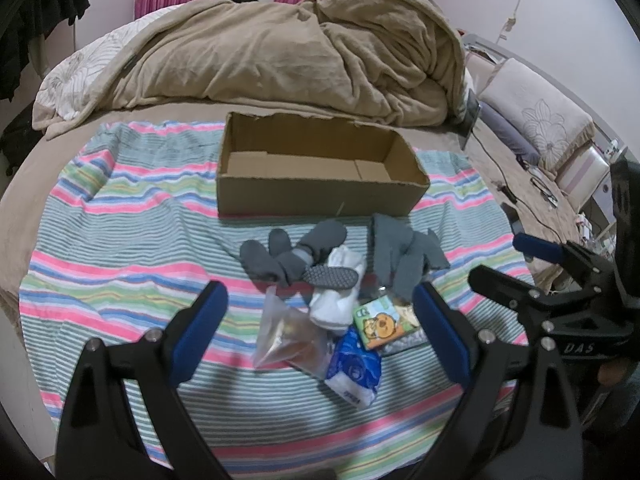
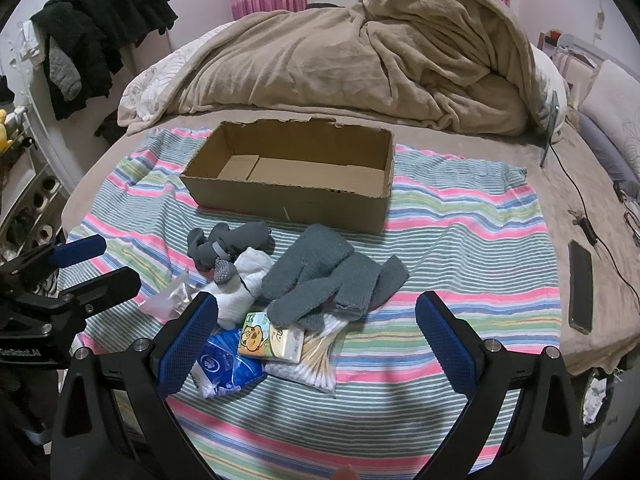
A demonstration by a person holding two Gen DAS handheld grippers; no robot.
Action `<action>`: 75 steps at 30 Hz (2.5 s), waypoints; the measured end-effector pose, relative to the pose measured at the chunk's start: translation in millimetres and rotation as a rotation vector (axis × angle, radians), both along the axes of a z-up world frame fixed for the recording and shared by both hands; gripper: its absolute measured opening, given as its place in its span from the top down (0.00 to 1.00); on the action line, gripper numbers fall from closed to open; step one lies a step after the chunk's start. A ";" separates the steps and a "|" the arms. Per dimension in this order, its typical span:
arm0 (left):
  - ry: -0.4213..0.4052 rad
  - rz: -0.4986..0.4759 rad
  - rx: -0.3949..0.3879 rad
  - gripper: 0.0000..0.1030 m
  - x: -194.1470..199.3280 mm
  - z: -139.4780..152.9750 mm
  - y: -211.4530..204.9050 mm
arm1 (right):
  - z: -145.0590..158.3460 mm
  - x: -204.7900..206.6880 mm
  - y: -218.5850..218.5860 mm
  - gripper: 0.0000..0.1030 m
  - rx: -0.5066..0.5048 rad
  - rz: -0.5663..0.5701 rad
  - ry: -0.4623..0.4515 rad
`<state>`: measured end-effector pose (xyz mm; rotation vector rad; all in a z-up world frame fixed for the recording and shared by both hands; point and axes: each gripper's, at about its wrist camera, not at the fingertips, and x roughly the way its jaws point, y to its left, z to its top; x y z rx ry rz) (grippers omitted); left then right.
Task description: Organize objects
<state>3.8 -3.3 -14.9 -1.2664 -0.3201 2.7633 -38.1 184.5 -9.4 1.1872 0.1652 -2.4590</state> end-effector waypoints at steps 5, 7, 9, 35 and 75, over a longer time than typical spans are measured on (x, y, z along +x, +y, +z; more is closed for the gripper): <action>-0.011 0.003 0.000 0.08 -1.9 -3.8 -0.9 | -0.2 -1.0 -0.1 0.02 0.002 -0.001 -0.001; -0.022 0.004 -0.002 0.08 -3.3 -7.8 -1.5 | -0.9 -2.2 0.2 0.02 0.005 -0.004 -0.002; -0.034 0.005 -0.005 0.08 -4.0 -12.6 -1.9 | -3.2 -4.1 1.1 0.02 0.011 -0.010 -0.006; -0.241 -0.019 -0.020 0.09 -29.4 -100.4 -1.2 | -66.9 -38.9 27.5 0.06 0.028 -0.067 -0.131; -0.105 -0.062 0.048 0.48 -22.9 -61.9 -8.9 | -55.0 -66.3 6.6 0.57 -0.075 -0.016 -0.062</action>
